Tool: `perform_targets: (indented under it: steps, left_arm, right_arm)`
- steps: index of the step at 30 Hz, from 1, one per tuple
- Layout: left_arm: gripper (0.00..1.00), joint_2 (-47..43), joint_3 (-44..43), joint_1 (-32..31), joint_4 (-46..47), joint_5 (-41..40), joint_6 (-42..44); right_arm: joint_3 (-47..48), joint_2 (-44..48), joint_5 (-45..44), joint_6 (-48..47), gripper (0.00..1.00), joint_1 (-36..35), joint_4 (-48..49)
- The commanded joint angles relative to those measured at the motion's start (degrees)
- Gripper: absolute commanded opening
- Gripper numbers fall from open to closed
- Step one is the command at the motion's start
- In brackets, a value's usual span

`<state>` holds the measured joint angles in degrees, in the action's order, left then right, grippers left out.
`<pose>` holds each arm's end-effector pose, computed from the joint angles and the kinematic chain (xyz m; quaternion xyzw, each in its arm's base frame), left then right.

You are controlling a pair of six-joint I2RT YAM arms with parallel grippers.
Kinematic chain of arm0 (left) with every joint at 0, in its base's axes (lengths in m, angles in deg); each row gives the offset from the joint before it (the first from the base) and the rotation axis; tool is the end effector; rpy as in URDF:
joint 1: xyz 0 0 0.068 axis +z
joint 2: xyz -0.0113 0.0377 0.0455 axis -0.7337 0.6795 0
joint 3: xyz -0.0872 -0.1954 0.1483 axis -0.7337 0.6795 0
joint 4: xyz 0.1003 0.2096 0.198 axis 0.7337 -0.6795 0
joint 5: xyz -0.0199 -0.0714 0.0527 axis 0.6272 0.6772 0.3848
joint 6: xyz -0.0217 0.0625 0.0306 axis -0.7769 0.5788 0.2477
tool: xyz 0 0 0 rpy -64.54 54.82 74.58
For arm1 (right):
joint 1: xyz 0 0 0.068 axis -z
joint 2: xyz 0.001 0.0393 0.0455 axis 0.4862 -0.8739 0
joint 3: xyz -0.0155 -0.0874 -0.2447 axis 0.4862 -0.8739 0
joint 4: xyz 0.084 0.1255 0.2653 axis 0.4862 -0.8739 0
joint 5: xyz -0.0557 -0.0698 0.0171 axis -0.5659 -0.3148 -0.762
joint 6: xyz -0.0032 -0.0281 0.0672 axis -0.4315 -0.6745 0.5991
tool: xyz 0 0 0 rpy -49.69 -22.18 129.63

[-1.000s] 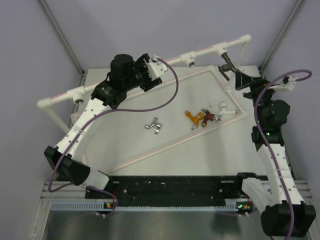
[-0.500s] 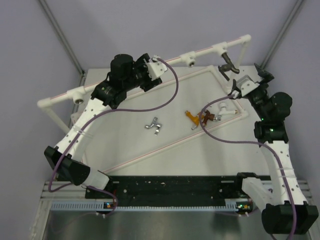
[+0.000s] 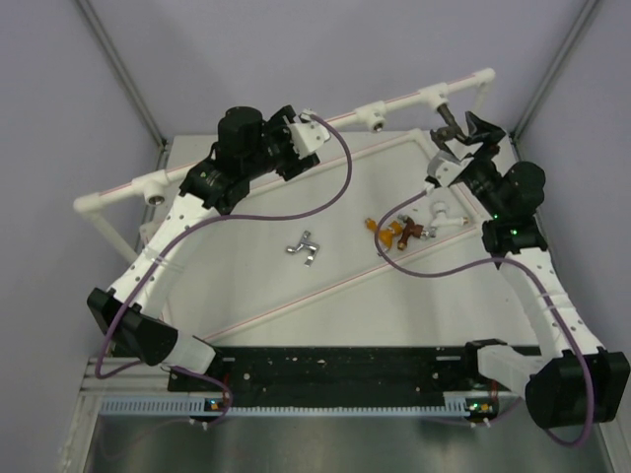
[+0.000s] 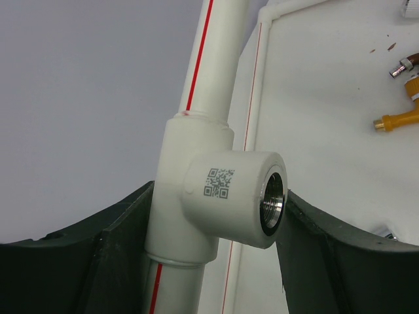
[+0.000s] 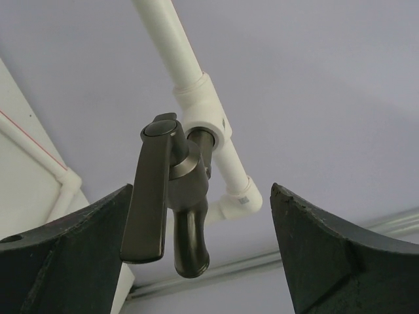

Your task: Install the water faucets

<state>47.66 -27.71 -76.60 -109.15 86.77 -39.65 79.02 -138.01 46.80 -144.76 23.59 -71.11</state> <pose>0.3396 -0.2062 0.4358 0.5131 0.6125 -0.0241 0.6008 0.3181 0.0558 0.3757 -0.4966 0.4219 -0.2514 0.7157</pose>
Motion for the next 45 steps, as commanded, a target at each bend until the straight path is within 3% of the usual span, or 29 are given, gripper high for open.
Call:
perform_targets:
  steps: [1,5,8,12,15,19,21,24,26,29,31,35,42,45]
  left_arm:
    - [0.7,-0.89,-0.57,-1.0,-2.22,2.87,-1.81]
    - [0.7,-0.8,-0.66,-1.0,-2.31,2.95,-1.73]
    - [0.7,-0.71,-0.75,-1.0,-2.31,2.95,-1.73]
    - [0.7,-0.71,-0.84,-0.91,-2.39,2.96,-1.81]
    - [0.7,-0.71,-0.75,-1.0,-2.39,3.22,-1.73]
    - [0.7,-0.8,-0.75,-0.91,-2.57,3.39,-1.73]
    - [0.7,-0.88,-0.75,-1.09,-2.57,3.22,-1.73]
    - [0.7,-0.89,-0.66,-1.0,-2.57,3.22,-1.46]
    - [0.7,-0.88,-0.66,-1.0,-2.39,3.31,-1.55]
    - [0.7,-0.71,-0.57,-1.0,-2.22,3.57,-1.46]
    - [0.7,-0.71,-0.57,-1.0,-2.22,3.66,-1.46]
    - [0.7,-0.8,-0.75,-0.91,-2.3,4.01,-1.46]
    - [0.7,-0.89,-0.84,-1.0,-2.3,3.48,-1.46]
    - [0.7,-0.71,-1.01,-1.0,-2.31,3.39,-1.38]
  right_arm:
    - [2.32,-1.32,0.21,-0.03,0.81,-0.83,6.77]
    - [2.49,-2.46,-0.15,6.2,0.72,-0.83,7.84]
    - [3.45,-3.08,-1.02,13.13,0.51,-0.74,7.49]
    - [4.34,-3.69,-2.6,22.89,0.14,-0.83,6.96]
    - [4.95,-3.69,-4.7,33.07,0.0,-0.83,7.04]
    - [5.92,-2.99,-10.07,56.16,0.0,-0.83,8.89]
    - [6.27,-2.56,-14.44,72.05,0.0,-0.74,9.33]
    - [6.1,-2.11,-23.67,99.3,0.0,-0.48,6.18]
    - [4.35,-1.41,-28.78,123.53,0.0,-0.48,1.79]
    - [-2.41,-1.58,-28.28,150.87,0.0,-0.48,4.67]
    - [-4.71,-3.16,-25.56,162.61,0.0,-0.48,7.9]
    - [-3.84,-5.01,-24.31,171.96,0.0,-0.48,9.76]
    - [-5.41,-1.33,-30.56,172.07,0.43,-0.39,11.77]
    - [-8.66,0.25,-29.33,171.19,0.7,-0.22,12.84]
